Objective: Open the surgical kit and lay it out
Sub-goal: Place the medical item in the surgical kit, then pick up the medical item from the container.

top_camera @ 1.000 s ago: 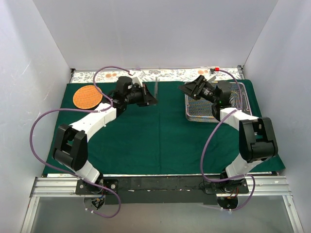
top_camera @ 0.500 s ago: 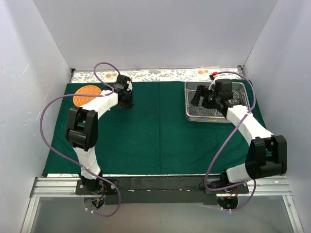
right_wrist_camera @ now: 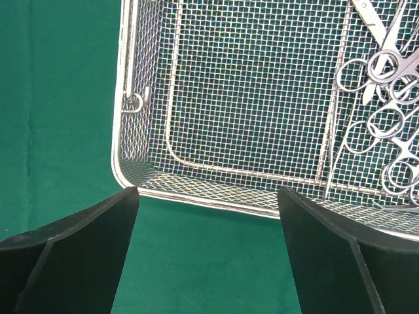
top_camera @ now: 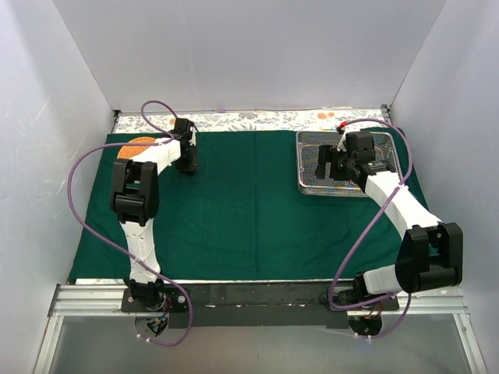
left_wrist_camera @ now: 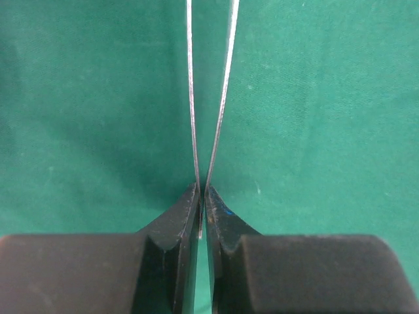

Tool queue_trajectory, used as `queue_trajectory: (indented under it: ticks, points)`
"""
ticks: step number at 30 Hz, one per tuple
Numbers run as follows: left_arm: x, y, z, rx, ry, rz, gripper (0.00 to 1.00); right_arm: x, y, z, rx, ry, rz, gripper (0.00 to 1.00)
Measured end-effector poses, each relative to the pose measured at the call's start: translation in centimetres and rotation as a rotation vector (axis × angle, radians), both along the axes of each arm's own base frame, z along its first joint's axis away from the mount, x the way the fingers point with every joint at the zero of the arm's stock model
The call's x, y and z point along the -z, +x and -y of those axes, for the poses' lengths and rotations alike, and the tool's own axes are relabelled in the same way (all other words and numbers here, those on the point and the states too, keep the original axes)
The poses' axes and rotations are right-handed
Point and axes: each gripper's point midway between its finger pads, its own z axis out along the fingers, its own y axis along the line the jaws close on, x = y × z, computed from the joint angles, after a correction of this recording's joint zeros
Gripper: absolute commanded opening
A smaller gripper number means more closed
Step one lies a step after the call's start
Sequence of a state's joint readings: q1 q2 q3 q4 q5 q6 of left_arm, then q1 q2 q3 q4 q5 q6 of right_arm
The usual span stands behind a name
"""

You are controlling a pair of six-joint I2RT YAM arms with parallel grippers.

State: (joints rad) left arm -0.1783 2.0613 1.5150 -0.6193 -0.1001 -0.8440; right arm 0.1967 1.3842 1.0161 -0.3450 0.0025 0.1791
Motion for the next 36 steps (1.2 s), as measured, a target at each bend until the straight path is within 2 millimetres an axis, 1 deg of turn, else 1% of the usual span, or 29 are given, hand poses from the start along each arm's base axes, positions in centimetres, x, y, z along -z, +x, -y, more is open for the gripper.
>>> queue_trajectory:
  ticks: [2, 8, 9, 12, 14, 15, 17, 21, 22, 24, 25, 26, 27, 29, 32, 33, 34, 36]
  points:
    - [0.4, 0.1, 0.0, 0.008, 0.005, -0.007, 0.09, 0.0, 0.0, 0.0, -0.002, -0.004, 0.001, 0.95]
    - [0.4, 0.5, 0.0, 0.023, 0.010, -0.003, 0.22, 0.0, 0.0, 0.1, -0.013, -0.017, 0.004, 0.95]
    - [0.4, 0.5, 0.0, 0.025, 0.009, -0.002, 0.29, 0.1, 0.0, 0.2, -0.013, -0.020, 0.003, 0.95]
    - [0.4, 0.6, 0.1, 0.028, 0.009, -0.001, 0.39, 0.3, 0.0, 0.3, -0.012, -0.028, -0.003, 0.95]
    - [0.4, 0.6, 0.0, 0.029, 0.010, 0.000, 0.44, 0.6, 0.0, 0.4, -0.011, -0.034, -0.012, 0.95]
    - [0.4, 0.6, 0.0, 0.031, 0.011, 0.004, 0.49, 0.8, -0.1, 0.4, -0.010, -0.037, -0.018, 0.95]
    - [0.4, 0.5, -0.1, 0.030, 0.016, 0.006, 0.54, 0.9, -0.1, 0.5, -0.011, -0.041, -0.024, 0.95]
    - [0.1, 0.1, -0.5, 0.016, 0.031, 0.007, 0.65, 0.5, 0.0, 0.5, -0.012, -0.046, -0.020, 0.95]
    - [-0.3, 0.0, -0.5, 0.014, 0.033, 0.009, 0.72, 0.3, 0.2, 0.5, -0.012, -0.045, -0.015, 0.95]
    - [-1.4, -0.1, -0.7, 0.005, 0.033, 0.028, 0.81, -0.4, 0.8, 0.5, -0.009, -0.047, -0.002, 0.95]
    - [-2.2, -0.3, -0.7, -0.002, 0.028, 0.041, 0.92, -0.8, 1.2, 0.5, -0.006, -0.050, 0.008, 0.96]
    - [-3.3, -0.4, -0.7, -0.008, 0.021, 0.065, 0.97, -1.1, 1.5, 0.6, -0.002, -0.055, 0.013, 0.96]
    - [-4.3, -0.5, -0.7, -0.012, 0.014, 0.086, 0.98, -1.4, 2.0, 0.7, 0.006, -0.066, 0.019, 0.95]
    - [-7.4, -0.9, -0.6, -0.031, -0.013, 0.164, 0.98, -1.7, 2.8, 1.1, 0.025, -0.085, 0.026, 0.95]
    - [-11.1, -2.2, -0.8, -0.042, -0.042, 0.275, 0.98, -1.4, 3.7, 2.3, 0.072, -0.120, 0.018, 0.93]
    - [-12.0, -2.9, -0.9, -0.044, -0.048, 0.309, 0.98, -1.1, 4.0, 2.8, 0.092, -0.130, 0.010, 0.93]
    - [-12.4, -3.5, -1.0, -0.045, -0.052, 0.324, 0.98, -0.9, 4.3, 3.4, 0.114, -0.138, 0.000, 0.92]
    - [-12.6, -4.9, -1.3, -0.051, -0.060, 0.352, 0.98, -0.2, 5.0, 4.5, 0.156, -0.146, -0.019, 0.91]
